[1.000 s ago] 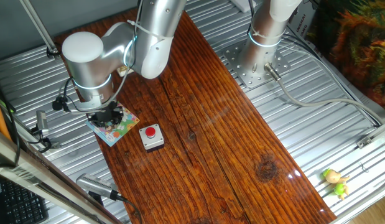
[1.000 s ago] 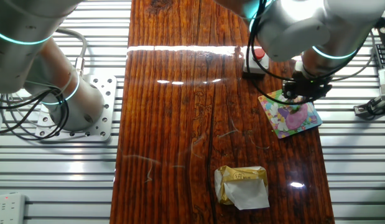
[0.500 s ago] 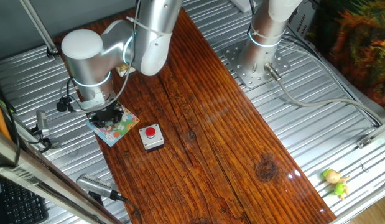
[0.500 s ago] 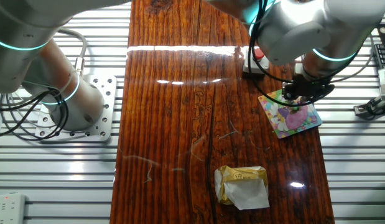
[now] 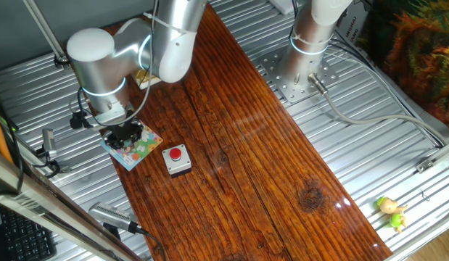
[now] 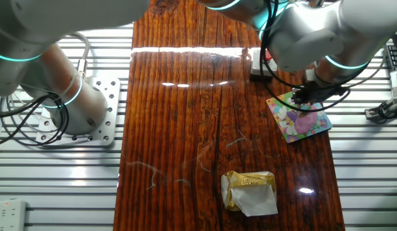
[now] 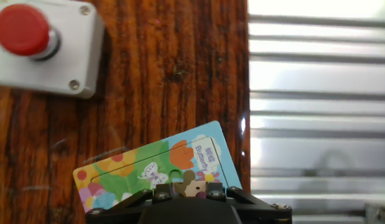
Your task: Assemble one piece of a puzzle
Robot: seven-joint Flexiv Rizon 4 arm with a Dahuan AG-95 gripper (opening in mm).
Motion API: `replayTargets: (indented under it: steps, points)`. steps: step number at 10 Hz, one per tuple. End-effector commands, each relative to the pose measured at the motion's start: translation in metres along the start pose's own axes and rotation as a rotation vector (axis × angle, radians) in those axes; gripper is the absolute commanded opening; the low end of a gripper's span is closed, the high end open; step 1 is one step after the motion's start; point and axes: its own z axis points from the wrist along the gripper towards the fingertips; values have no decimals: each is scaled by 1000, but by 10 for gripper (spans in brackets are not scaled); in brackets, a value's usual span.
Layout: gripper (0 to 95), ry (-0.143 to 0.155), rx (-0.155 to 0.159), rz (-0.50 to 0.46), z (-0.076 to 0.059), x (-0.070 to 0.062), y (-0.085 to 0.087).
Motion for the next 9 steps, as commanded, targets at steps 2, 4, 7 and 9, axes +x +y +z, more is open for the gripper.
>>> replayTargets:
  steps: [2,4,7,9]
  points:
    - [0,8,-17,-69,2,-2,-2]
    - [0,1,-30,-113,2,-3,-1]
    - [0,0,-42,-170,1,-6,5]
    - [0,0,-54,-203,0,-8,8]
